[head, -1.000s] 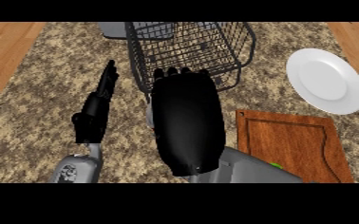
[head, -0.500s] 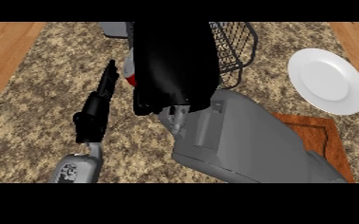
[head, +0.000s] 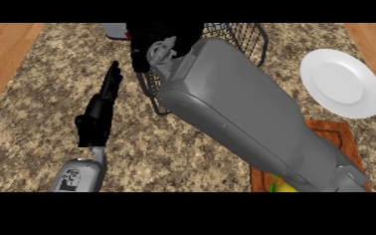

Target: Pick the can from the cutting board and place it in the tiered basket

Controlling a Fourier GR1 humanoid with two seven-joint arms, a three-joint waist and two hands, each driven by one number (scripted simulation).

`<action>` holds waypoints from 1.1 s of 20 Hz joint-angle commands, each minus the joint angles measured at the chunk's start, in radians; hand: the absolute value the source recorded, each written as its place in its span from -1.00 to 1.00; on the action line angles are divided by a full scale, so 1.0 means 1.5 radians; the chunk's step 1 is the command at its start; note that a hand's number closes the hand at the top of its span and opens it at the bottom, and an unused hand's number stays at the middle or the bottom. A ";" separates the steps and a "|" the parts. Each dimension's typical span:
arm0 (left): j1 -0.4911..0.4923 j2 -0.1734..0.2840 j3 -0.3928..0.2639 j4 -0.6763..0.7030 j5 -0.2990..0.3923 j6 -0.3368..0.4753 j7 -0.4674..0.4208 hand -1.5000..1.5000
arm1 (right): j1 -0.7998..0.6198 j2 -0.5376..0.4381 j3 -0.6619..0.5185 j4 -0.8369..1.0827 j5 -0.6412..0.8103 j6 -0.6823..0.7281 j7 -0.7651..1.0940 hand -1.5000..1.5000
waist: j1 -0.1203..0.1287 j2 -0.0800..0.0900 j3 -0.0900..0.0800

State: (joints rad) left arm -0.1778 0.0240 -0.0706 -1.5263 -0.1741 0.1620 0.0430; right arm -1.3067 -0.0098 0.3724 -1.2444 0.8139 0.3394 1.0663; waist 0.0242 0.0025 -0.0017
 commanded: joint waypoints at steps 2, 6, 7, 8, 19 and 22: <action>0.043 -0.015 -0.058 -0.018 -0.018 0.056 -0.002 0.00 | -0.023 -0.003 -0.028 0.101 0.049 -0.035 -0.012 1.00 | -0.005 -0.001 0.001; 0.023 0.005 -0.003 -0.034 0.013 -0.003 0.006 0.00 | -0.022 0.006 -0.032 0.164 0.082 -0.060 -0.050 1.00 | -0.005 0.000 0.001; -0.001 -0.012 -0.018 -0.015 -0.006 0.012 0.015 0.00 | -0.012 -0.009 -0.045 0.187 0.090 -0.083 -0.086 1.00 | -0.007 0.001 0.001; 0.020 -0.011 -0.022 -0.022 -0.013 0.017 0.009 0.00 | -0.014 0.005 -0.048 0.218 0.093 -0.090 -0.093 1.00 | -0.005 0.001 0.001; 0.017 0.004 -0.007 -0.017 0.007 -0.007 -0.002 0.00 | 0.042 0.006 -0.143 0.215 -0.046 -0.318 -0.110 -1.00 | 0.001 0.001 0.001; 0.021 0.015 0.006 -0.009 0.004 -0.003 0.000 0.00 | 0.072 -0.001 -0.197 0.129 -0.026 -0.374 -0.108 -1.00 | -0.015 -0.002 0.002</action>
State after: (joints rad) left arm -0.1604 0.0312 -0.0697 -1.5448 -0.1637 0.1618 0.0465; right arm -1.2348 -0.0077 0.1280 -0.9845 0.7788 -0.1016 0.9126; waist 0.0134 0.0020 0.0000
